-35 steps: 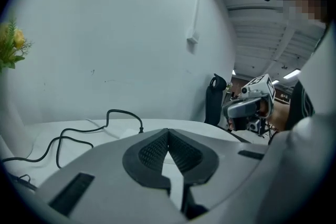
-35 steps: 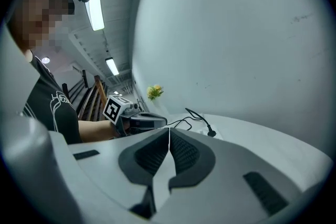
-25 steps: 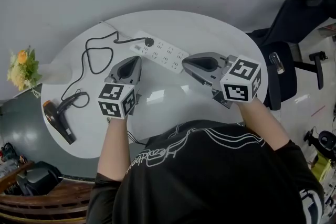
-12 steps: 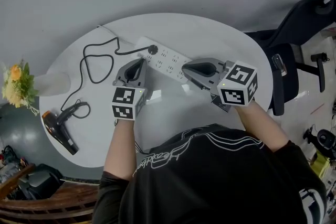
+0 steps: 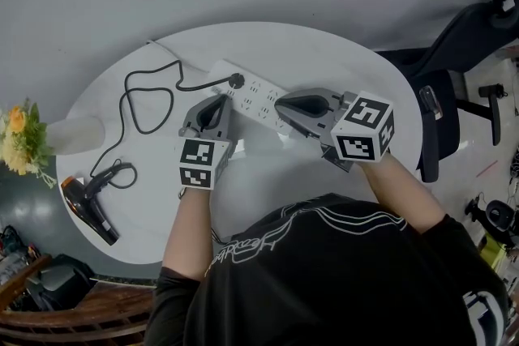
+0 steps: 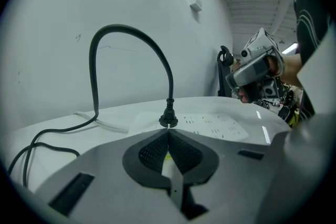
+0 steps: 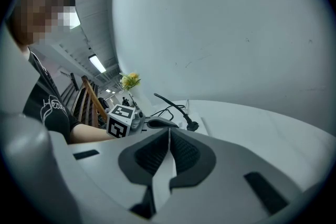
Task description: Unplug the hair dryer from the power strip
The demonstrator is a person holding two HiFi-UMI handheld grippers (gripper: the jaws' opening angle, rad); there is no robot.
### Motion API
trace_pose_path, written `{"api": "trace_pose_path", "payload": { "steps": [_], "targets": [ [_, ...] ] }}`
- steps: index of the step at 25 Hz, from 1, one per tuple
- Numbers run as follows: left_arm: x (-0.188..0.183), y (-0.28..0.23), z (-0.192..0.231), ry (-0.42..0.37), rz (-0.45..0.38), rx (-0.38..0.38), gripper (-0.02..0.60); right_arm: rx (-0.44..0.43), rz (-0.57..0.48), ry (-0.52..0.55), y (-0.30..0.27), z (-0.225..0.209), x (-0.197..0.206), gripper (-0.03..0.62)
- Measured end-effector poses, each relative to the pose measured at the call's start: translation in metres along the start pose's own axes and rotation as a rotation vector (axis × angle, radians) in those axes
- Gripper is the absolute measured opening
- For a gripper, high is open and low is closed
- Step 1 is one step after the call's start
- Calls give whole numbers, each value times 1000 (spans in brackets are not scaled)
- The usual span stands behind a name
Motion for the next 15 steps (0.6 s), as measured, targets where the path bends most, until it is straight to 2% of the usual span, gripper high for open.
{"api": "trace_pose_path", "payload": {
  "steps": [11, 15],
  "targets": [
    [-1, -1, 2, 4, 20, 12, 2, -15, 35, 55, -27, -12, -14, -2],
    [-1, -2, 2, -6, 22, 18, 2, 34, 64, 158, -48, -20, -22, 2]
  ]
}}
Point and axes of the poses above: the fingertips, and each gripper's own axes: y backward along the fingers, z to its left, x out of its underside, the point moved 8 cm from there along y, backward along the fingers, and after that the axes turned 2 degrees about -y, right-handed, at the moved point
